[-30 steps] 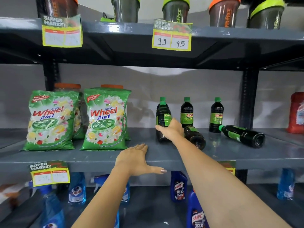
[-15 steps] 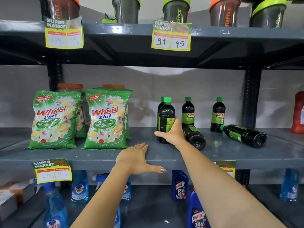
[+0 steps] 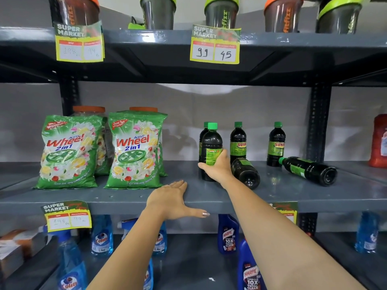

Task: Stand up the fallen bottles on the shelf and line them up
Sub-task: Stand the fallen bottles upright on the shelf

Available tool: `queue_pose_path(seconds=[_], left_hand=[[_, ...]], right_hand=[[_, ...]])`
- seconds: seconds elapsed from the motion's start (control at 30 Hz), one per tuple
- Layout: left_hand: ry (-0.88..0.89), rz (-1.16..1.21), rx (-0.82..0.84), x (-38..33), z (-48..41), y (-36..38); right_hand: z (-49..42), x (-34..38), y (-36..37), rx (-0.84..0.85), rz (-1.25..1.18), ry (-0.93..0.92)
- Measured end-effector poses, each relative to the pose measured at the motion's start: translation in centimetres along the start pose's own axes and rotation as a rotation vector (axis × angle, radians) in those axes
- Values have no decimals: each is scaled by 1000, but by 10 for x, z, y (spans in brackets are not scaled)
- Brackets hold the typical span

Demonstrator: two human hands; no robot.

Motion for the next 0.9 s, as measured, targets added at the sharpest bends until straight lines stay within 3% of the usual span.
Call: queue_pose_path(seconds=[0.13,0.4,0.57,0.77,0.9], left_hand=[[4,4,10,0,0,0],[5,-7,3,1,-1,0],[11,-22,-3,0,0,0],[19,-25,-5,1,-1,1],[17,-19,-5,1,-1,2]], right_hand=[[1,-3,-6,46,-171,44],[4,-9,-4,-54,23,-21],[5,-13,-4,61,-138,26],[4,-15,1,-12,-28,-33],[3,-14,-2,66,-139,-4]])
Point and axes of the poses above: each hand's wrist, its own z-axis away from the middle knuckle, its own y-axis out of the palm, x = y × z, the point moved 1 cm from there along -z, towards the middle knuckle, and after that the axes turned 4 degrees about z, right-handed, at the moved point
